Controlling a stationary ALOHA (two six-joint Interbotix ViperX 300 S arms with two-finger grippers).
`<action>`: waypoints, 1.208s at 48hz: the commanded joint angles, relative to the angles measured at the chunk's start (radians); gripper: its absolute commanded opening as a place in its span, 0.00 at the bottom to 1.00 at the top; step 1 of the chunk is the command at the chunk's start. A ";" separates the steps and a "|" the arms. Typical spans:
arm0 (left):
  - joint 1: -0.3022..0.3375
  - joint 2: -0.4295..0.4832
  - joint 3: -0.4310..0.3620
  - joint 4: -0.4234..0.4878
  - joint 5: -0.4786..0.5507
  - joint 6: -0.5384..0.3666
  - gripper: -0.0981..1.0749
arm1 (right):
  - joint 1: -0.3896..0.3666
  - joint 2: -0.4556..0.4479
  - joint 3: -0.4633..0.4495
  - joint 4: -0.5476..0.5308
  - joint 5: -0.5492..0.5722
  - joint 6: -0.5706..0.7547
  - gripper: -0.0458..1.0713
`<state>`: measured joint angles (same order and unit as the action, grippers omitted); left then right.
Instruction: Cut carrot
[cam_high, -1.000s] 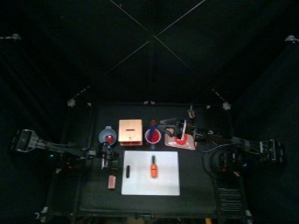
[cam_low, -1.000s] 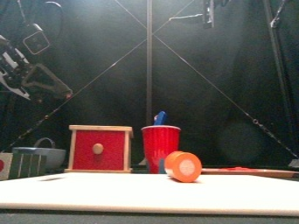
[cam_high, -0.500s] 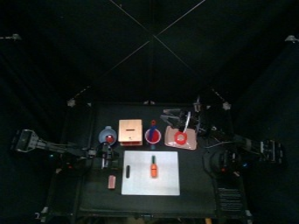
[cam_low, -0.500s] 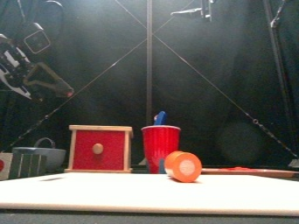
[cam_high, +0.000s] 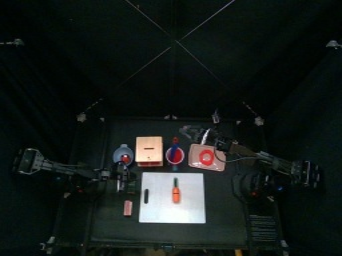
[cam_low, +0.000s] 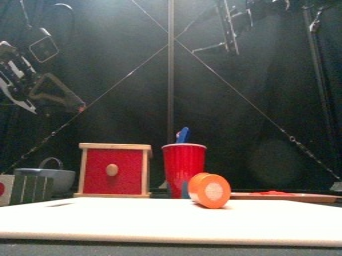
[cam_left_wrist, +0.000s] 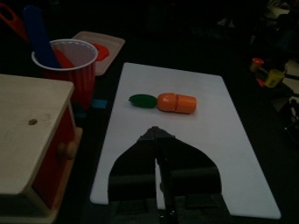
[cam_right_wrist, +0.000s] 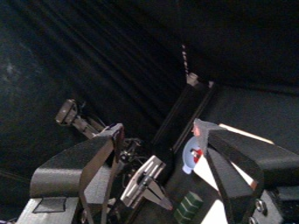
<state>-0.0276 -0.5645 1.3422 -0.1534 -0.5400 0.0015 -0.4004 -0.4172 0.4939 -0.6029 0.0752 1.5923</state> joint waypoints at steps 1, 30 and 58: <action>0.003 0.002 -0.009 -0.002 -0.003 0.000 0.32 | -0.006 -0.005 0.003 0.071 -0.021 -0.003 0.90; 0.008 0.000 -0.002 0.000 0.012 -0.003 0.32 | -0.032 0.025 -0.109 -0.149 -0.052 -0.003 0.90; 0.008 0.002 -0.002 -0.002 0.021 -0.005 0.32 | -0.117 0.221 -0.038 -0.318 -0.098 -0.003 0.90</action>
<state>-0.0215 -0.5645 1.3514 -0.1534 -0.5154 -0.0015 -0.5062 -0.1963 0.4510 -0.9097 0.0015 1.5907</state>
